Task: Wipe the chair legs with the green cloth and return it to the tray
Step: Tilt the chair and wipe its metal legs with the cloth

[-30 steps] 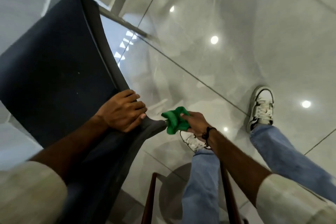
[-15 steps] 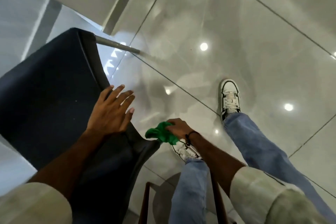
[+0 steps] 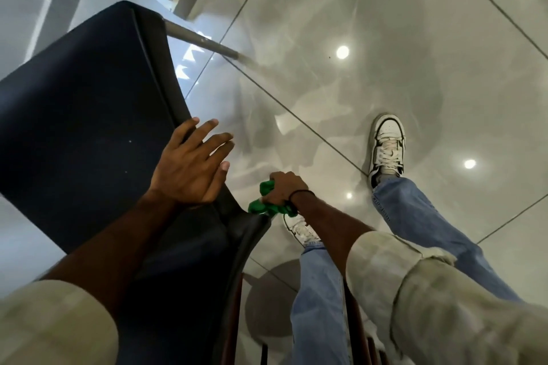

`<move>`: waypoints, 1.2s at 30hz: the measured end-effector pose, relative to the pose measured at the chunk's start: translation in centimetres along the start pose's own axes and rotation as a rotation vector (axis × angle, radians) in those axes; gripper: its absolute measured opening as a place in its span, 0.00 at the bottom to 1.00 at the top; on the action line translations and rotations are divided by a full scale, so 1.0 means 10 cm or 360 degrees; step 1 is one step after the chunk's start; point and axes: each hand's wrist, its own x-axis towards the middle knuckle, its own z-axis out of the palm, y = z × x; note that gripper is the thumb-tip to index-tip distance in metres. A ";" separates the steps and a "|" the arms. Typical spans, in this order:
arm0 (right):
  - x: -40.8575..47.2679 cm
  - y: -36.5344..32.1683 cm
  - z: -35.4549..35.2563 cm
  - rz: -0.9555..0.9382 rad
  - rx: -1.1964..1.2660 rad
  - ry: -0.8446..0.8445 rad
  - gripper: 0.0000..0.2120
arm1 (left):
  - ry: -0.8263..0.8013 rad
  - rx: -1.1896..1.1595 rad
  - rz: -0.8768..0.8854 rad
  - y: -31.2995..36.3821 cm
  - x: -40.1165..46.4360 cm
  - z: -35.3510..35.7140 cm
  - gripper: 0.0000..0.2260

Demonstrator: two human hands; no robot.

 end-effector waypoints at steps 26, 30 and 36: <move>-2.07 0.29 -1.69 -0.0589 0.1964 -0.0146 0.21 | -0.0675 -0.2674 -0.1961 0.22 1.20 -1.26 0.20; -2.18 0.46 -1.99 -0.0544 0.1898 -0.0002 0.20 | -0.0782 -0.3192 -0.1815 0.28 1.22 -1.35 0.16; -1.98 0.39 -2.19 -0.0235 0.1217 0.0738 0.17 | -0.0572 -0.2415 -0.1812 0.57 1.56 -1.22 0.17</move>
